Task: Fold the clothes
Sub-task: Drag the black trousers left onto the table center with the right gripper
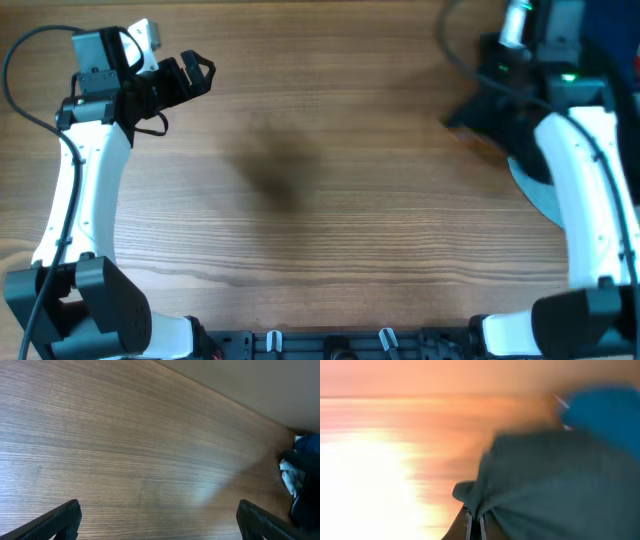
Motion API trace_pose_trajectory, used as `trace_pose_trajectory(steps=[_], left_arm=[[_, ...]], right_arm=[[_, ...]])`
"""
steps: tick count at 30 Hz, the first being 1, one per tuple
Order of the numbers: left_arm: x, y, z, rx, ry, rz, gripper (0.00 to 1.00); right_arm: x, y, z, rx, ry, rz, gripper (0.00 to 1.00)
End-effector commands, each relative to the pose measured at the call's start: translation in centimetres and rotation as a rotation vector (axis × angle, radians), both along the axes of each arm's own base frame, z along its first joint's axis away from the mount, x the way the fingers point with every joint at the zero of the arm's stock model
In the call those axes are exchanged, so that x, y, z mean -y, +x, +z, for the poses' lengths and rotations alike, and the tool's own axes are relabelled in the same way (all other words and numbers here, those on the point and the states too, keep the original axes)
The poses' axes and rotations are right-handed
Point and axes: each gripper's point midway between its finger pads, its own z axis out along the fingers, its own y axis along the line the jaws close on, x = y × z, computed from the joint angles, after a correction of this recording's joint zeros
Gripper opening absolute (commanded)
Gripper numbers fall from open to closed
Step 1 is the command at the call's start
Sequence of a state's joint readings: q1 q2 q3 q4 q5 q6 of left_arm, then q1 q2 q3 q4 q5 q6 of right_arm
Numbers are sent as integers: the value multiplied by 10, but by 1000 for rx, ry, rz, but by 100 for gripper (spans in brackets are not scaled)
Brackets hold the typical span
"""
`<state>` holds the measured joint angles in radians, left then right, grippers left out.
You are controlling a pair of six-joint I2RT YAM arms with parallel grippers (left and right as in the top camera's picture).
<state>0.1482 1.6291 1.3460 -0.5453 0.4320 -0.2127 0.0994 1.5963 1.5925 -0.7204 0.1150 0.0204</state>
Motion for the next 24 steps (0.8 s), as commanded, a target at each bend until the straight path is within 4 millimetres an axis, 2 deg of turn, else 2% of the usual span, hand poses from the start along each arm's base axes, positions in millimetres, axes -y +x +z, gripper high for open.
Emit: trace_pose_trajectory(steps=[1,2,4,8,11,14,16,18,21,24], left_arm=[[-22,3,11,28,8,55,100],[-26,3,11,28,8,62,100],[-34,3,11,27,8,82,100],[-46,2,11,27,9,108,100],[-51,1,11,27,9,118,100],[-52,1,11,27,9,120,100],[-52,1,11,27,10,120,100],[-52,1,11,27,10,120,100],[-52,1,11,27,10,120,100],[-52,1,11,28,10,120,100]], right_arm=[[-101,-8,29,81,55,274,4],[-117,-10,31,91,68,305,4],[-163,-19,31,108,88,401,4],[-231,-36,16,83,131,547,4],[-283,-53,-11,19,172,679,4],[-325,-73,-42,-64,214,782,4],[-347,-88,-57,-108,234,848,4],[-364,-105,-63,-140,261,912,4],[-374,-122,-63,-162,272,959,6],[-367,-130,-52,-167,271,961,35]])
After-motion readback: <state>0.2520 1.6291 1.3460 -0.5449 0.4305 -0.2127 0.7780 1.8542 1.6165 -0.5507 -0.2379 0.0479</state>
